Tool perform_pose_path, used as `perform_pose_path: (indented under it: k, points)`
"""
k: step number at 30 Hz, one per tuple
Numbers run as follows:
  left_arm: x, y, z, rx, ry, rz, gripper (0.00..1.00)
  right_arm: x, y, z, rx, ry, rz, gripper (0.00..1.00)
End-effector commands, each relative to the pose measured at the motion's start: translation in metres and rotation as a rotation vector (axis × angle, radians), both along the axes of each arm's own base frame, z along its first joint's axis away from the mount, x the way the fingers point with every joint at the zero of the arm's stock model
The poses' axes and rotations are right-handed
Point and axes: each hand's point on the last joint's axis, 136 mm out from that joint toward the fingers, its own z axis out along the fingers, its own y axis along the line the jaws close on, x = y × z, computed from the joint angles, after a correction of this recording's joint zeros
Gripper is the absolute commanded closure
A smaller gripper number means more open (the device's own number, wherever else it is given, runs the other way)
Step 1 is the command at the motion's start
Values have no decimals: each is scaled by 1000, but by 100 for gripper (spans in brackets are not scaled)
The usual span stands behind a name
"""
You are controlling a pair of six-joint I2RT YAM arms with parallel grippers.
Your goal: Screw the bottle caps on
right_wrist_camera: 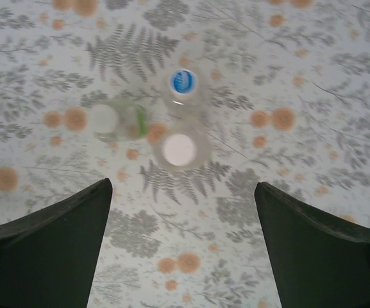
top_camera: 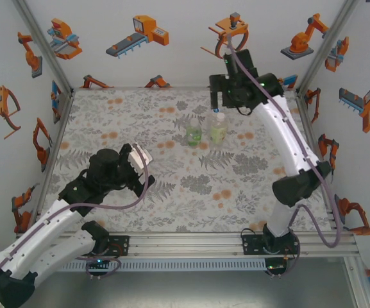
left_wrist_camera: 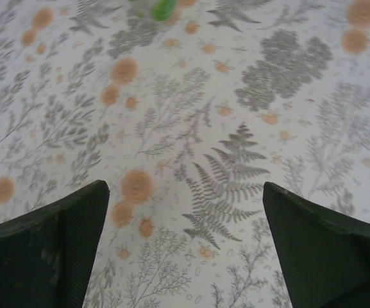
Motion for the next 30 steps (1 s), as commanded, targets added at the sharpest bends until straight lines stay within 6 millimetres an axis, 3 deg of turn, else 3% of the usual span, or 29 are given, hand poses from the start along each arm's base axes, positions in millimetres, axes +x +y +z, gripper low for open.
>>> perform_pose_path:
  k: [1, 2, 6, 12, 17, 20, 25, 30]
  points:
    - [34, 27, 0, -56, -27, 256, 3, -1, -45, -16, -58, -2, -102, 10]
    - [40, 33, -2, -59, -30, 300, 3, -4, -60, -21, -64, -8, -136, 5]
    - [59, 60, -16, -55, -51, 462, 3, -17, -115, -46, -50, -32, -260, 2]
    - [81, 98, -61, -11, -52, 632, 3, -36, -175, -123, -41, -45, -381, 3]
    - [100, 121, -95, 8, -57, 708, 3, -40, -189, -179, -106, -141, -357, 2]
    - [115, 135, -108, -60, -29, 733, 3, -36, -189, -198, -117, -234, -315, 2]
    - [139, 147, -110, -154, -34, 742, 3, -27, -196, -227, -99, -311, -324, 1]
    - [157, 154, -108, -212, -88, 740, 3, -18, -194, -242, -82, -350, -289, 1]
